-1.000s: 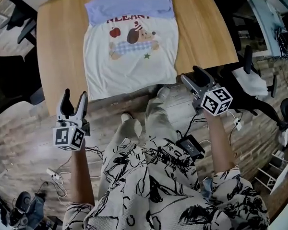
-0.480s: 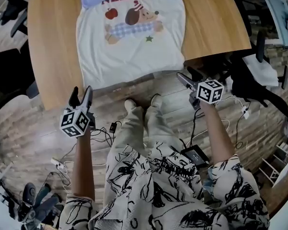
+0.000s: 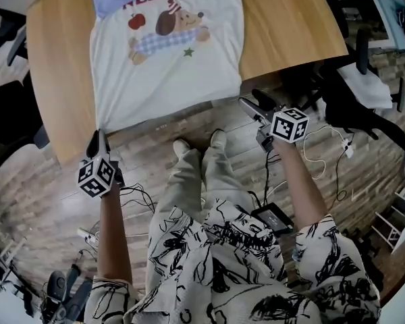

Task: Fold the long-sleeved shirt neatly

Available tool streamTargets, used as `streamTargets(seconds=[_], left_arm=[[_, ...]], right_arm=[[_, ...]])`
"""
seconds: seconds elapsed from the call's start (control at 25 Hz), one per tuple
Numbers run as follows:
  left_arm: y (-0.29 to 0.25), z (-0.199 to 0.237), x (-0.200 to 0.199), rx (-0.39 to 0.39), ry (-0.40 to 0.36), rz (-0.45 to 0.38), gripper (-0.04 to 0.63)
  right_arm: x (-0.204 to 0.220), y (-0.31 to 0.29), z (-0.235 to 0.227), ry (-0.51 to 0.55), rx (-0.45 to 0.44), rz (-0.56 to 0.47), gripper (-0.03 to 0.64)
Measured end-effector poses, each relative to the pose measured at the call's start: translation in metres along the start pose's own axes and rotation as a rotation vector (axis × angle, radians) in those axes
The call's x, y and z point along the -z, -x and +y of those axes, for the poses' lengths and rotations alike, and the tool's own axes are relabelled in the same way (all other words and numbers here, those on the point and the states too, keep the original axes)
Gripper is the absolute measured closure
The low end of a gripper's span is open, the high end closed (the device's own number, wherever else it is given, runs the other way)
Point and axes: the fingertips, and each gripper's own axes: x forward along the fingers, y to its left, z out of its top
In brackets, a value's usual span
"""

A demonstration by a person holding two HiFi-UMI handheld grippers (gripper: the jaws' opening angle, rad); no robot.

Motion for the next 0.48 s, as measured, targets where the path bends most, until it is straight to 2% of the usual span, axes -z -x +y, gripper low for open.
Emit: streamTargets(seconds=[0.24,0.36,0.44,0.48], left_arm=[[-0.007,0.006,-0.001,0.003,-0.011,0.01,0.555],[-0.011,0.005,0.004,-0.001,-0.021,0.029,0.555],[-0.011,0.005,0.006,-0.007,-0.023,0.033,0.555],[-0.01,0.006,0.006,-0.008,-0.021,0.033,0.555]], right_arm=[[0.01,-0.022,0.016,-0.04,-0.134,0.003,0.278],[0.008,-0.036,0.019,-0.104,-0.216,-0.009,0.284],[0.005,-0.04,0.022,-0.147,-0.273,-0.015,0.351],[0.003,-0.04,0.024,-0.161,-0.287,-0.016,0.435]])
